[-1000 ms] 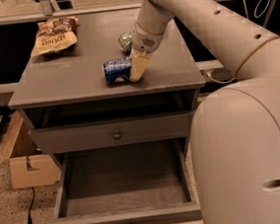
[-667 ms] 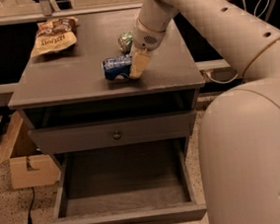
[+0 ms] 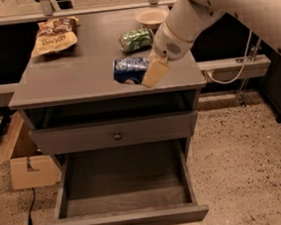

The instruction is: Place pepsi can into middle drawer

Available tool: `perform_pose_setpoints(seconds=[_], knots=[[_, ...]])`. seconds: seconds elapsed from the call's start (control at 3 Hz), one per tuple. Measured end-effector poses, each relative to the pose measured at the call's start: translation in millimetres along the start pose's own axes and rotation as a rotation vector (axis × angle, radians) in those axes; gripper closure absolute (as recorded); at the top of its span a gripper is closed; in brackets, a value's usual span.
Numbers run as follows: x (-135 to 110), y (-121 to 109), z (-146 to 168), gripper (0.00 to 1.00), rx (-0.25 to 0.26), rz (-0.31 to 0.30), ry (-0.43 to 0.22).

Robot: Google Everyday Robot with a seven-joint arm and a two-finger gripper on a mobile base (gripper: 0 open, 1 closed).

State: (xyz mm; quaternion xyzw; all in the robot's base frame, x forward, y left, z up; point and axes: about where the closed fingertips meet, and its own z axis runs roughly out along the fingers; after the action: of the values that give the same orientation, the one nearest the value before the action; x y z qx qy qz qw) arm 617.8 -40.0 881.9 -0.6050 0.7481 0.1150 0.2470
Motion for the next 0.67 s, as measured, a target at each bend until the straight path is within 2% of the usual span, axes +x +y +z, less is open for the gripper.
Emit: perform_pose_setpoints(seconds=[0.33,0.67], knots=[[26.0,37.4,6.7,1.0,-0.028,0.095,-0.011],[34.9,44.0,13.7,1.0,-0.044,0.104,0.003]])
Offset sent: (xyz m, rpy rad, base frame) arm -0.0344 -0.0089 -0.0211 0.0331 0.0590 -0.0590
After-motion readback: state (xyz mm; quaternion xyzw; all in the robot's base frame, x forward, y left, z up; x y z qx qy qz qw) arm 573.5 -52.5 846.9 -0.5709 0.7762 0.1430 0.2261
